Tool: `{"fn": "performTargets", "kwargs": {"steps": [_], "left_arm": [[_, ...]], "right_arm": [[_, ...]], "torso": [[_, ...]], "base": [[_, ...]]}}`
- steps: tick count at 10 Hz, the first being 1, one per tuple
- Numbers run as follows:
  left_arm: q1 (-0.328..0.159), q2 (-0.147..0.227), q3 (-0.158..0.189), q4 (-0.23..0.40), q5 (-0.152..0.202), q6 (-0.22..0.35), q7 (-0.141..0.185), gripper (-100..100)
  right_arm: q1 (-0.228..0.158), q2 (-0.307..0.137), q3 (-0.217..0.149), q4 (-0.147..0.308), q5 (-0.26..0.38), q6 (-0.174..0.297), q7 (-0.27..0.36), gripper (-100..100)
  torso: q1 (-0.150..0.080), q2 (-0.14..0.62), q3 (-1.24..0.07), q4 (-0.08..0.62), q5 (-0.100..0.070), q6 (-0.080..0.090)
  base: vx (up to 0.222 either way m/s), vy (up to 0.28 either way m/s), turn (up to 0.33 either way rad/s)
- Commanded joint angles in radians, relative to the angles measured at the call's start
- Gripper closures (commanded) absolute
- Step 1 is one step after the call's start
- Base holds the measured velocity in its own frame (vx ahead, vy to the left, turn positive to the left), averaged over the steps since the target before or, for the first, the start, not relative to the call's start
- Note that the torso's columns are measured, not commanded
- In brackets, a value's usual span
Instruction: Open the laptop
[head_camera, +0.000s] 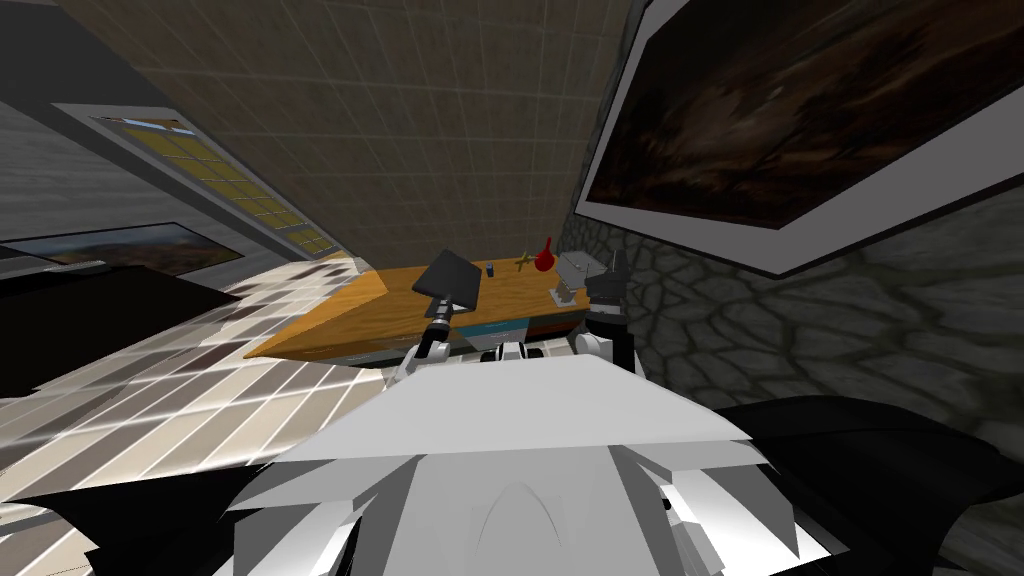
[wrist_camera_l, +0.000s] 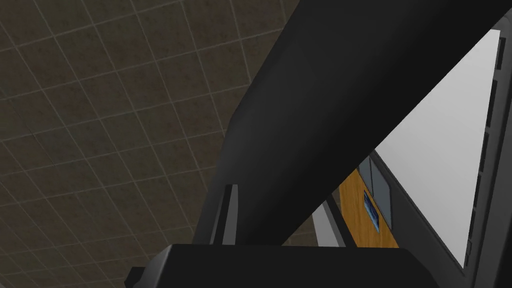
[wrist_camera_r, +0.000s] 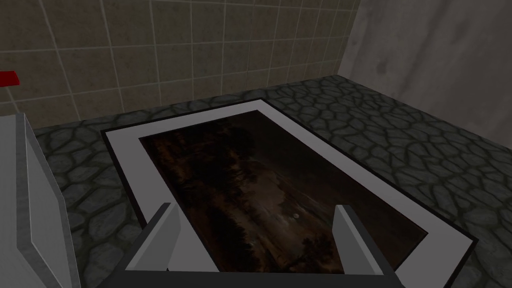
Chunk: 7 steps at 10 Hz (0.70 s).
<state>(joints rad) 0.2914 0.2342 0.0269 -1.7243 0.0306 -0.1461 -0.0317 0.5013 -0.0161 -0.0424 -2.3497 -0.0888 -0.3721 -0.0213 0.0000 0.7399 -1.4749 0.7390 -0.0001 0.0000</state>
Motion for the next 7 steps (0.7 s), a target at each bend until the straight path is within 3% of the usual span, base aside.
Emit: {"fn": "performTargets", "kwargs": {"steps": [1, 5, 6, 7], "left_arm": [[-0.007, -0.032, -0.011, 0.046, 0.029, -0.04, 0.035, 100], [-0.021, -0.092, -0.032, 0.129, 0.082, -0.117, 0.094, 100], [-0.016, -0.069, -0.023, 0.074, 0.081, -0.062, 0.089, -100], [-0.016, -0.069, -0.023, 0.074, 0.081, -0.062, 0.089, -100]], "right_arm": [[0.0, 0.0, 0.0, 0.0, 0.0, 0.0, 0.0, 0], [0.0, 0.0, 0.0, 0.0, 0.0, 0.0, 0.0, 0], [0.0, 0.0, 0.0, 0.0, 0.0, 0.0, 0.0, 0], [0.0, 0.0, 0.0, 0.0, 0.0, 0.0, 0.0, 0]], "torso": [[-0.004, -0.001, -0.001, 0.0, -0.001, 0.0], [0.0, -0.002, -0.001, 0.0, 0.0, 0.0], [-0.001, -0.002, -0.001, 0.0, -0.001, 0.0], [-0.004, -0.002, -0.001, 0.0, -0.001, 0.0]], "base": [[-0.007, 0.083, -0.02], [-0.005, 0.11, -0.027], [-0.004, 0.027, 0.002], [-0.003, -0.015, 0.013]]}}
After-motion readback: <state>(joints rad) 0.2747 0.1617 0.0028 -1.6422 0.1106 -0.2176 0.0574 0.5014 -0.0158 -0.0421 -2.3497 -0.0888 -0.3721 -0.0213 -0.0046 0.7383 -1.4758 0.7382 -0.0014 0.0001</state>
